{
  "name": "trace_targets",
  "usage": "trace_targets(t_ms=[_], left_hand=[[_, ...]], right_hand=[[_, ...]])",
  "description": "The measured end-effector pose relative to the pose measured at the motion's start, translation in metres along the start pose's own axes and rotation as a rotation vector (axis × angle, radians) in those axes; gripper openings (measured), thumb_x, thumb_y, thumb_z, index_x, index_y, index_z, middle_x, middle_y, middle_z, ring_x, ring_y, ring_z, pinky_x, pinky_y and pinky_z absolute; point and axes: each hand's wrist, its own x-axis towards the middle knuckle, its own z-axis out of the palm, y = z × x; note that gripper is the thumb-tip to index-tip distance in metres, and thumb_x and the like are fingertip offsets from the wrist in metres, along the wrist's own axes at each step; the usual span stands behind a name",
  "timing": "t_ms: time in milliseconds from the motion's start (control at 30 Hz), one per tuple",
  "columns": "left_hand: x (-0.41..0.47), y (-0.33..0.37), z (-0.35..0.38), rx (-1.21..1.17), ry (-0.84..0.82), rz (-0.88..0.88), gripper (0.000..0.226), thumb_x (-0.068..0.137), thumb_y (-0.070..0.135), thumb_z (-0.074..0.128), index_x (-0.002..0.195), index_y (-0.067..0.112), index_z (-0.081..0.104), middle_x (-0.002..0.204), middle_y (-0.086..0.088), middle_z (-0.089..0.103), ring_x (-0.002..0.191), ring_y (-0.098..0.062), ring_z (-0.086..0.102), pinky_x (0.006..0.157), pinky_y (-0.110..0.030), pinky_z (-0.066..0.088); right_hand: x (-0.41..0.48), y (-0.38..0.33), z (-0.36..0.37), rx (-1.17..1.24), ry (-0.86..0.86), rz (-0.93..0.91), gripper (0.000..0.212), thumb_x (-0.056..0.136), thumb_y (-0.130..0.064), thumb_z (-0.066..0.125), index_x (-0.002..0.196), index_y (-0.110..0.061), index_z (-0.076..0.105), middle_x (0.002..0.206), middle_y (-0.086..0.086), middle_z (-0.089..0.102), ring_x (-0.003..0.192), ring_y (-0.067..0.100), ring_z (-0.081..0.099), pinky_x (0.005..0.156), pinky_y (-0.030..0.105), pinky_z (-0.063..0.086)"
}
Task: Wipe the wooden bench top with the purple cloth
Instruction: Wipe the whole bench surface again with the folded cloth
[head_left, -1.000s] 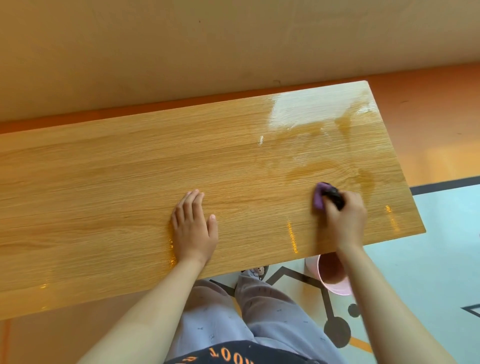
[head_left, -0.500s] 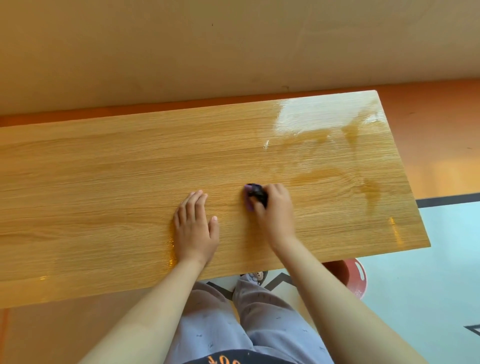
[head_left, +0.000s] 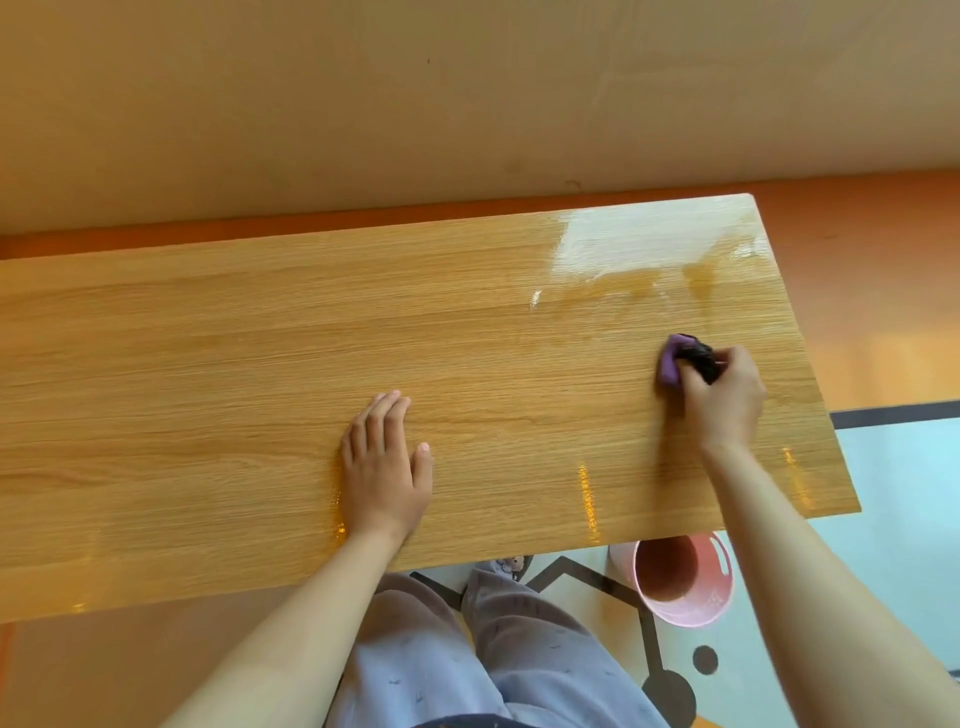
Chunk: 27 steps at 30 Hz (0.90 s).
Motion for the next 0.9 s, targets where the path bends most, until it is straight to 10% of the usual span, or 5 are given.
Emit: trace_targets(t_ms=[533, 900], left_hand=[[0.001, -0.001, -0.001, 0.012, -0.007, -0.018, 0.056, 0.085, 0.034, 0.041, 0.136, 0.012, 0.045, 0.144, -0.004, 0.044, 0.137, -0.023, 0.034, 0.112, -0.040, 0.023], [0.001, 0.000, -0.001, -0.012, -0.014, -0.025, 0.056, 0.086, 0.034, 0.040, 0.137, 0.012, 0.044, 0.144, -0.004, 0.044, 0.137, -0.023, 0.034, 0.113, -0.041, 0.024]], right_hand=[[-0.078, -0.122, 0.096, 0.140, -0.416, -0.431, 0.013, 0.078, -0.008, 0.062, 0.086, -0.010, 0.052, 0.088, -0.004, 0.048, 0.086, 0.016, 0.045, 0.072, 0.024, 0.031], [0.042, -0.032, 0.029, -0.040, -0.012, -0.134, 0.024, 0.084, -0.015, 0.062, 0.100, 0.002, 0.055, 0.103, 0.024, 0.058, 0.098, 0.037, 0.053, 0.084, 0.038, 0.038]])
